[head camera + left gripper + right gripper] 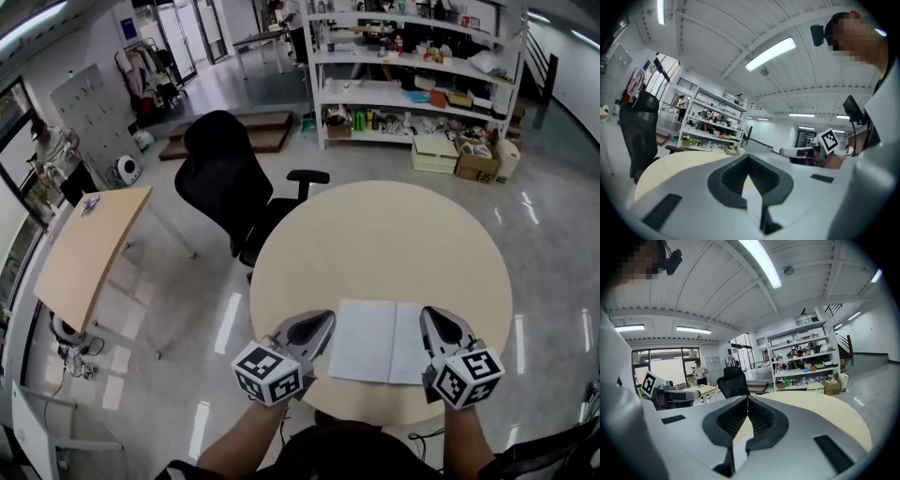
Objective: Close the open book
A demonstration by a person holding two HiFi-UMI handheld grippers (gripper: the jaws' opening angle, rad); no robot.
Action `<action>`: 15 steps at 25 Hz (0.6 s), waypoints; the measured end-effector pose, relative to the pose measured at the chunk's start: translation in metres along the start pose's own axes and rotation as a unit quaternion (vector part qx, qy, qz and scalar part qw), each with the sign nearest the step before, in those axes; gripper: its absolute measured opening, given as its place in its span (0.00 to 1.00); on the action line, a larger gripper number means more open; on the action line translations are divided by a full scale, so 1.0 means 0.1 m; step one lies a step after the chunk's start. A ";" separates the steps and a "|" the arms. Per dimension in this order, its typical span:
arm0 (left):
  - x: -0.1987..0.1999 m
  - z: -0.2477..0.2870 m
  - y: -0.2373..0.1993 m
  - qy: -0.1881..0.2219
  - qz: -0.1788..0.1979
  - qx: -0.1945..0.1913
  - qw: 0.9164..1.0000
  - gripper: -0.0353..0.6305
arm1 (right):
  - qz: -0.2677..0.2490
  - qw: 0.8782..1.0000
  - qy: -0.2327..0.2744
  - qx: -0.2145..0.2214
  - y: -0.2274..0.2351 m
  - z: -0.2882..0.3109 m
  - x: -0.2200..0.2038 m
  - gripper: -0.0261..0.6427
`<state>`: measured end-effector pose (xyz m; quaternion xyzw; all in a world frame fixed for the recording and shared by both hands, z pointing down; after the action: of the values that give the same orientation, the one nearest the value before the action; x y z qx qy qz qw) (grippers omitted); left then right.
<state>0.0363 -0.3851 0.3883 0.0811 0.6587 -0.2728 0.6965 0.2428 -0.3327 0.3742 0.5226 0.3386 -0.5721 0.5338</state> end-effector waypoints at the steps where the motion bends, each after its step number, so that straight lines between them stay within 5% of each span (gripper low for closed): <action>1: -0.06 -0.02 -0.07 -0.008 -0.003 0.009 1.000 0.03 | 0.001 1.000 -0.011 0.008 -0.04 0.10 -0.07 0.04; 9: -0.92 -0.31 -0.63 -0.099 -0.063 0.083 0.990 0.03 | 0.014 0.985 -0.161 0.061 -0.52 0.83 -1.17 0.11; 15: -1.65 -0.29 -0.86 -0.179 -0.097 0.092 0.975 0.03 | 0.025 0.960 -0.274 0.059 -0.80 1.21 -2.08 0.22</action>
<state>-0.0284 -0.3987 0.5650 0.0305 0.5004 -0.4082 0.7629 0.1131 -0.3778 0.5873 0.3849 0.1321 -0.6990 0.5880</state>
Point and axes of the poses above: the fingertips, and each gripper's own axes: z forward along the fingers, y to its right, x out of its top, the point moved 3 cm from there along -z, backward along the fingers, and after that the axes turned 1 degree about -x, right-handed, at the moved point
